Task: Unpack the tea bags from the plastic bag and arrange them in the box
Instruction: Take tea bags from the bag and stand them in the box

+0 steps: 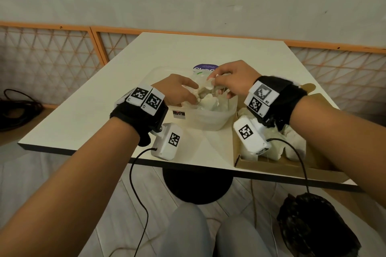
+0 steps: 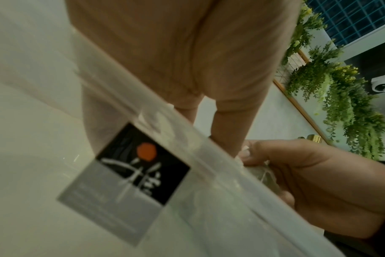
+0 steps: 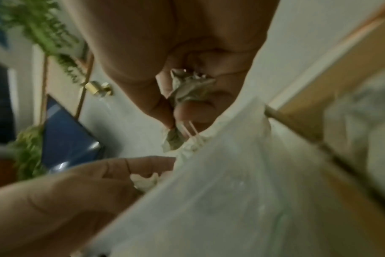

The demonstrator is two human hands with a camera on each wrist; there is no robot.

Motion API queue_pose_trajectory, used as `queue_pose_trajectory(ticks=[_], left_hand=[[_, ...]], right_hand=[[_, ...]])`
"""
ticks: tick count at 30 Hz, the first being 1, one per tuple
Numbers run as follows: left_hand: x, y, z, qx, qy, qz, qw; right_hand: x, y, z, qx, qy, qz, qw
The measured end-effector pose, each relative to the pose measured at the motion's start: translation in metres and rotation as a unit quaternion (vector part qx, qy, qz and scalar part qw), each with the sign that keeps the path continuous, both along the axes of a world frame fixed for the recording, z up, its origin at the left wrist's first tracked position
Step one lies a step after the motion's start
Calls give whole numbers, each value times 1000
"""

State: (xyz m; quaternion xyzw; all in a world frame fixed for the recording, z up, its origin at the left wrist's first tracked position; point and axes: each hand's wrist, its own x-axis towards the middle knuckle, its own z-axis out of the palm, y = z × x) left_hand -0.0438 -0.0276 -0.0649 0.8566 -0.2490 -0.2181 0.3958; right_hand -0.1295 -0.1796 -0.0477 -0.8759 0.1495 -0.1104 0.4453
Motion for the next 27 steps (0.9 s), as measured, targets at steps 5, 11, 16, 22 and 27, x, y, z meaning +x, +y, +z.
queue_pose_trajectory(ticks=[5, 11, 16, 22, 27], left_hand=[[-3, -4, 0, -16, 8, 2, 1000], [-2, -7, -1, 13, -5, 15, 1000], [-1, -4, -1, 51, -27, 19, 998], [-6, -13, 1, -171, -162, 140, 962], [-32, -5, 15, -404, -33, 235, 883]], right_hand=[[0, 3, -3, -311, 148, 95, 934], [-1, -1, 7, -228, 74, 60, 969], [-10, -13, 17, 20, -25, -13, 999], [-17, -10, 15, 135, -31, 0, 990], [-15, -6, 24, 191, -74, -15, 979]])
